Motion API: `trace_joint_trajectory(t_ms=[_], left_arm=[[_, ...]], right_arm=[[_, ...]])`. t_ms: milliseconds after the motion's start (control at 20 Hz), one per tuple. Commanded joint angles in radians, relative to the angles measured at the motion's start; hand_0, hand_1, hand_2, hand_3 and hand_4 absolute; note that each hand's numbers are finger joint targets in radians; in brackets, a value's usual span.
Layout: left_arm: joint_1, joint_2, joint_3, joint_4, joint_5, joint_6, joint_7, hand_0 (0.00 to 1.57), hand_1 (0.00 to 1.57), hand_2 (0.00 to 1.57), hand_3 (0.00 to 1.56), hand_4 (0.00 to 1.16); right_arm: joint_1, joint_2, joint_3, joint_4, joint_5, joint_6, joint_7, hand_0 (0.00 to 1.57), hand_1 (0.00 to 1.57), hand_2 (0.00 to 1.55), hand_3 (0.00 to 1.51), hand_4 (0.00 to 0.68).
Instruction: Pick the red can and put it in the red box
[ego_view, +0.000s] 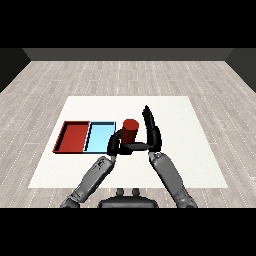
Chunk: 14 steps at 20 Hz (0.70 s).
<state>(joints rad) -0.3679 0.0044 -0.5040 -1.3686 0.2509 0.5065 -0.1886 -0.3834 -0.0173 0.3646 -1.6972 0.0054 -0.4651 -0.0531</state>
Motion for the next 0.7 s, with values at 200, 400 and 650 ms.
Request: trace_joint_trajectory(t_ms=[200, 400, 650], left_arm=[[0.001, 0.069, 0.087, -0.022, -0.041, -0.044, 0.014, 1.57, 1.57, 1.57, 1.47, 1.14], [0.002, 0.136, 0.163, -0.048, -0.037, -0.063, 0.049, 1.57, 1.57, 1.57, 1.47, 1.15], [-0.058, 0.212, 0.273, 0.034, -0.034, -0.099, 0.055, 1.57, 1.57, 1.57, 1.46, 1.12]], right_arm=[[0.223, -0.1, -0.07, -0.284, -0.059, 0.089, -0.018, 0.0, 0.0, 0.0, 0.0, 0.0], [0.312, -0.158, -0.183, -0.314, -0.13, 0.151, -0.079, 0.0, 0.0, 0.0, 0.0, 0.0], [0.469, -0.168, -0.226, -0.272, -0.135, 0.17, -0.159, 0.0, 0.0, 0.0, 0.0, 0.0]])
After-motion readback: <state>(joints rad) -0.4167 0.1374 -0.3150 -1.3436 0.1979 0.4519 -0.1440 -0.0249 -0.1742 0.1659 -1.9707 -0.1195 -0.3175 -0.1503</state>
